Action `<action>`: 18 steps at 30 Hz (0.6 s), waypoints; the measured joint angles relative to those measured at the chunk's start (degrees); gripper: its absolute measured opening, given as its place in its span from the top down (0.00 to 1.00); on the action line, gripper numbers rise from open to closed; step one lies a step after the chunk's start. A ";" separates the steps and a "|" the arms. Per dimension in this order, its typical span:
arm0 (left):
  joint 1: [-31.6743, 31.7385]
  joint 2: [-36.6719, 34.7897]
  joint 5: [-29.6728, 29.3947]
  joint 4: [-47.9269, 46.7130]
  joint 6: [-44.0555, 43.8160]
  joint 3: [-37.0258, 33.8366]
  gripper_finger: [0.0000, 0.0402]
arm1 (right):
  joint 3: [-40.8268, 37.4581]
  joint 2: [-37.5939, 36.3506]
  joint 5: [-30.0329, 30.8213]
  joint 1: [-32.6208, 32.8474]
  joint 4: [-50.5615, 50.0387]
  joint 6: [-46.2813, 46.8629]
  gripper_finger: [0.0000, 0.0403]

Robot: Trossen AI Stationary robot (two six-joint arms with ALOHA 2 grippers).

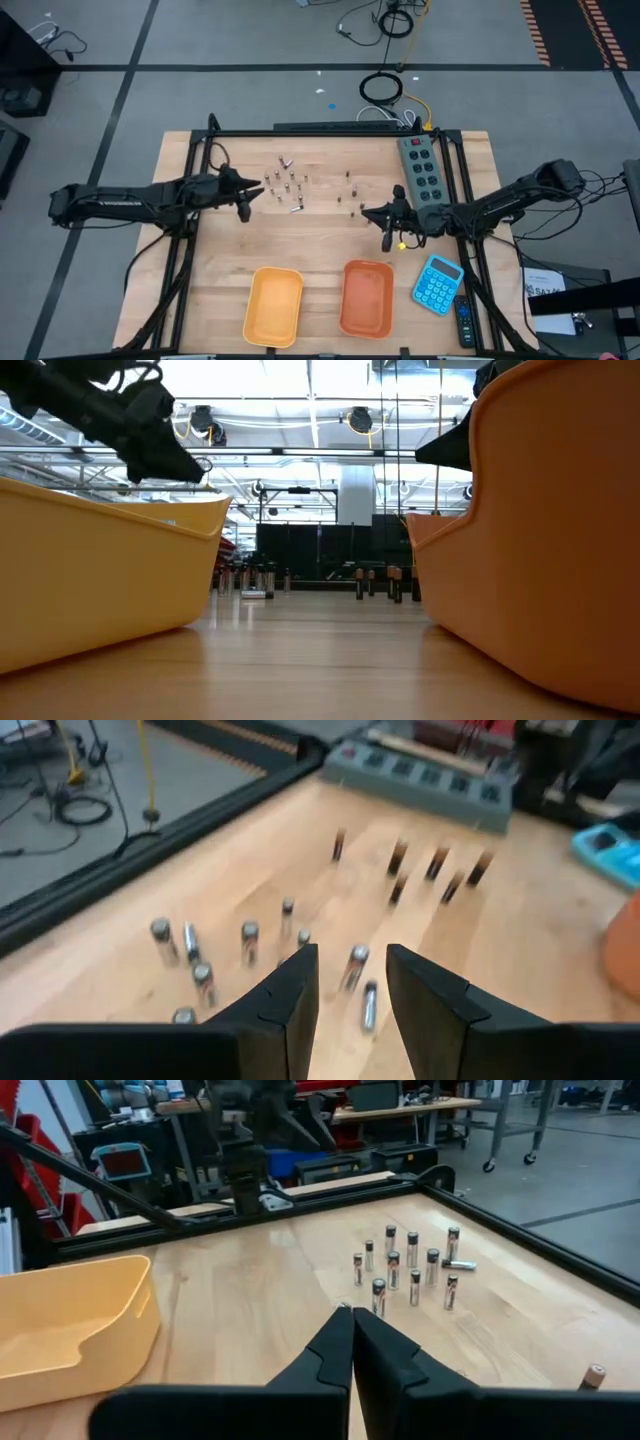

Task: Sort batteries
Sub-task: Put the silver battery into the yellow bin

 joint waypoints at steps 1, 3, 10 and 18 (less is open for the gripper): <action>0.00 0.72 -0.18 -0.67 -0.03 0.00 0.68 | 0.00 0.00 0.39 0.32 0.09 0.06 0.97; 0.15 2.79 -0.37 -0.77 -0.01 0.00 0.66 | 0.00 -0.02 1.96 1.02 0.00 0.31 0.94; 0.47 11.17 -2.65 -0.01 2.36 0.00 0.56 | 0.00 -0.02 5.74 2.94 -0.65 1.14 0.81; 4.01 14.15 -3.55 2.05 5.24 -2.85 0.55 | 0.02 -0.02 8.87 5.42 -1.89 1.94 0.79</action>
